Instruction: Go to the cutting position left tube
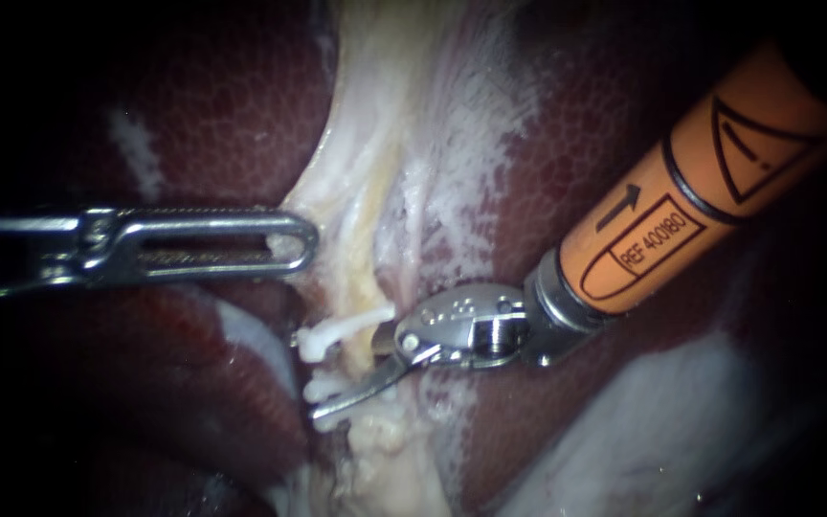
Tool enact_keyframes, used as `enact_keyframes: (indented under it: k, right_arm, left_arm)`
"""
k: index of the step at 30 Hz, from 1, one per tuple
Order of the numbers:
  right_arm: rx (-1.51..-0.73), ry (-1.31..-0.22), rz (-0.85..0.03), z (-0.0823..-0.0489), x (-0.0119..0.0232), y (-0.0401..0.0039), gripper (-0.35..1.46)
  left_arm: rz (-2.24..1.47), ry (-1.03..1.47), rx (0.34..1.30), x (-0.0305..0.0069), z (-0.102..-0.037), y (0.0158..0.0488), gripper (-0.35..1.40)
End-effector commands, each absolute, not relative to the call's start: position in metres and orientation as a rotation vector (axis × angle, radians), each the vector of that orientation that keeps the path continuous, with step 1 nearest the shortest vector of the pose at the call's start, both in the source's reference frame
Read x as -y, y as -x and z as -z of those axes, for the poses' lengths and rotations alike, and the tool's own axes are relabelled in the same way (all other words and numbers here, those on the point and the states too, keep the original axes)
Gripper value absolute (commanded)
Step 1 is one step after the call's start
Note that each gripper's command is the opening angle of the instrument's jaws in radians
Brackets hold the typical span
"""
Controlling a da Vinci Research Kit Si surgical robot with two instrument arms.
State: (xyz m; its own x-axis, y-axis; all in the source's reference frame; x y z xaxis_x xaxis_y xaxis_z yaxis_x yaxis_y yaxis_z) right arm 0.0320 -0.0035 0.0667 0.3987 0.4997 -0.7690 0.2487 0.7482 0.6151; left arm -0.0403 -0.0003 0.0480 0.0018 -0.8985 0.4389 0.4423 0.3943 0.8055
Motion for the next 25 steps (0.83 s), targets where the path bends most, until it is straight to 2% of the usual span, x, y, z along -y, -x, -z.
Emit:
enact_keyframes:
  k: [1,9,12,25]
  right_arm:
    - [-1.180,-0.751,-0.179,-0.0667,0.0034,-0.0320,0.41]
    - [-1.180,-0.752,-0.178,-0.0667,0.0034,-0.0320,0.34]
    - [-1.180,-0.752,-0.177,-0.0667,0.0034,-0.0319,0.45]
    - [-1.181,-0.753,-0.175,-0.0667,0.0034,-0.0319,0.46]
  left_arm:
    - [1.129,-0.515,1.124,0.0003,-0.0480,0.0403,-0.35]
    - [1.129,-0.515,1.124,0.0004,-0.0480,0.0403,-0.35]
    - [1.128,-0.515,1.124,0.0004,-0.0480,0.0403,-0.35]
    - [1.129,-0.515,1.124,0.0004,-0.0481,0.0404,-0.35]
